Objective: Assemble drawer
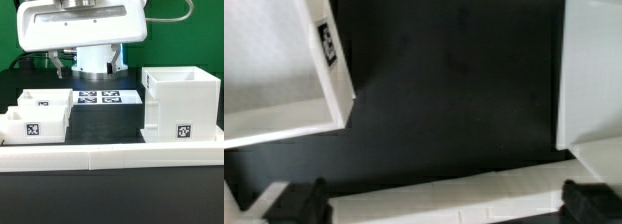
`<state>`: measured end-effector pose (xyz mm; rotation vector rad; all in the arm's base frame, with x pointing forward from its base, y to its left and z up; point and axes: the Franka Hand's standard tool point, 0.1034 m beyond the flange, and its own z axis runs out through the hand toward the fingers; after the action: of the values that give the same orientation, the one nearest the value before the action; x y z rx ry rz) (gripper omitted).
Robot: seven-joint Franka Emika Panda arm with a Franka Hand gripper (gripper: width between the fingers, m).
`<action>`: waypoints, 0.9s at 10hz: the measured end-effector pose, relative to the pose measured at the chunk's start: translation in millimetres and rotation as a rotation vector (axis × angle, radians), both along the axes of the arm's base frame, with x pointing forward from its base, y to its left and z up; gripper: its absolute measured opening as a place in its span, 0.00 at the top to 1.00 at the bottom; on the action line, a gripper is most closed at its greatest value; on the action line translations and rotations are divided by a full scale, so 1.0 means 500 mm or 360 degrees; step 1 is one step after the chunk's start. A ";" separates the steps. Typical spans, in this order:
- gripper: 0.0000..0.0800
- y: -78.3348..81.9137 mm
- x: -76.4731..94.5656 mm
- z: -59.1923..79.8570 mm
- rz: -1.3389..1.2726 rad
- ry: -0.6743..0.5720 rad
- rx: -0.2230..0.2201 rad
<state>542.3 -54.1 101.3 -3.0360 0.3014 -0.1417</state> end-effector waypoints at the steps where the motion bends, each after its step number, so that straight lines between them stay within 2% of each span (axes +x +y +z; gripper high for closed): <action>1: 0.19 -0.006 -0.021 -0.024 -0.0010 0.0085 0.0019; 2: 0.19 -0.018 -0.034 -0.038 -0.0028 0.0169 0.0046; 4: 0.19 -0.041 -0.038 -0.060 -0.0051 0.0219 0.0055; 9: 0.19 -0.040 -0.035 -0.060 -0.0005 0.0202 0.0040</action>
Offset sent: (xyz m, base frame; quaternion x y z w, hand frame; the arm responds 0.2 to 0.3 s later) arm -0.0139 -0.0188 -0.0308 0.0244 -0.0615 0.0377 0.9971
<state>524.9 -74.1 71.4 -3.0251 0.3146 0.0543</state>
